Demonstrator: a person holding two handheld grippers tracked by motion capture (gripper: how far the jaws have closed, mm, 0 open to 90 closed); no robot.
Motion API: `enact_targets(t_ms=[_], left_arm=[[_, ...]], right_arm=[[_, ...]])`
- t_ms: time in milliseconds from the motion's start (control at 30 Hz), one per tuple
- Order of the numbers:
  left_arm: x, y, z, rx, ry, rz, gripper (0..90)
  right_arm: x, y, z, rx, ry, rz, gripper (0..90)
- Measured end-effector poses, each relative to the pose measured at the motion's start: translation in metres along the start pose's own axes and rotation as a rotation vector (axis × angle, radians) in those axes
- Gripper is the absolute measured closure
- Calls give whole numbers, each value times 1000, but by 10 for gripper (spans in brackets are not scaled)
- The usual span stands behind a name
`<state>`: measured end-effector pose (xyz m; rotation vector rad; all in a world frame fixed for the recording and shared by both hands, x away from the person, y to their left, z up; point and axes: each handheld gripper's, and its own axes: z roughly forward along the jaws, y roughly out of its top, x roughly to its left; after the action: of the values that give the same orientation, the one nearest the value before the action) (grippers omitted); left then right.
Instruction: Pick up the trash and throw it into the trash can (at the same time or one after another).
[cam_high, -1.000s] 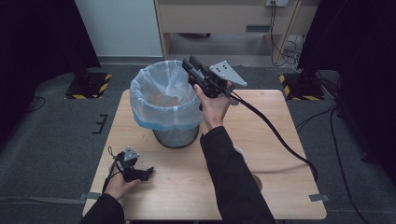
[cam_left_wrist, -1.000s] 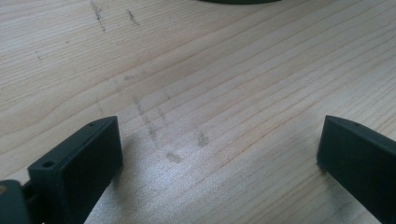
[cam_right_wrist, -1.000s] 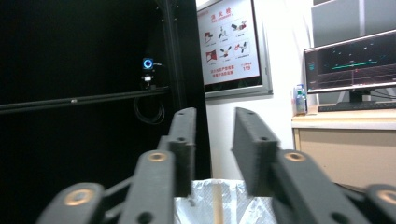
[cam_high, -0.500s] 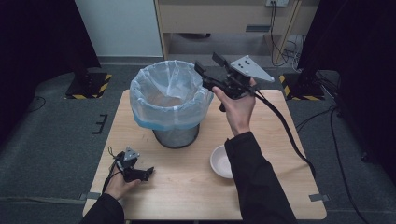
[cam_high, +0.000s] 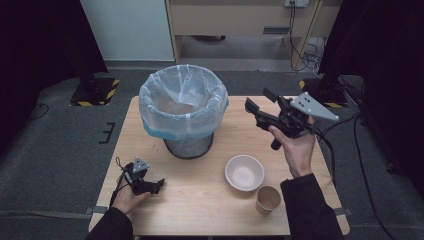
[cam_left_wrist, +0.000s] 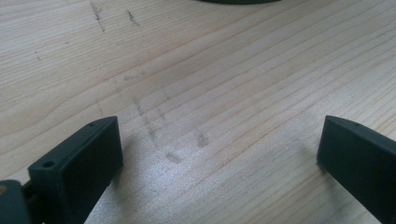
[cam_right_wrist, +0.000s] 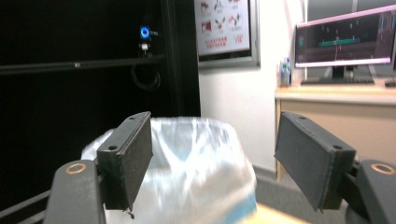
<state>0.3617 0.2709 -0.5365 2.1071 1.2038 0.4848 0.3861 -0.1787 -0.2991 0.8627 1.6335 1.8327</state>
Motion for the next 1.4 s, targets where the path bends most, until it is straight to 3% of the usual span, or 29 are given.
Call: enact_targets(t_ms=[33,100,233,333,433,767,933,1000,1133,1400], left_arm=[[0,0,0,0,0,0,0],[0,0,0,0,0,0,0],[0,0,0,0,1,-1,0],[0,0,0,0,0,-1,0],[0,0,0,0,1,-1,0],[0,0,0,0,1,-1,0],[0,0,0,0,1,-2,0],[-1,0,0,0,1,-2,0],[-1,0,0,0,1,-2,0],[-1,0,0,0,1,-2,0]], right_arm=[[-5,-14,-15,22,-13,2,264],[-7,-19,-20,33,-15,1,264],[-18,-50,-45,96,-22,5,285],[-24,-70,-57,140,-36,11,305],[-32,-86,-62,222,-55,-5,316],[-35,-121,-90,363,-5,36,416],[-36,-141,-105,474,23,68,452],[-36,-147,-109,529,42,70,461],[-33,-149,-110,583,84,92,512],[-33,-154,-111,700,123,86,618]])
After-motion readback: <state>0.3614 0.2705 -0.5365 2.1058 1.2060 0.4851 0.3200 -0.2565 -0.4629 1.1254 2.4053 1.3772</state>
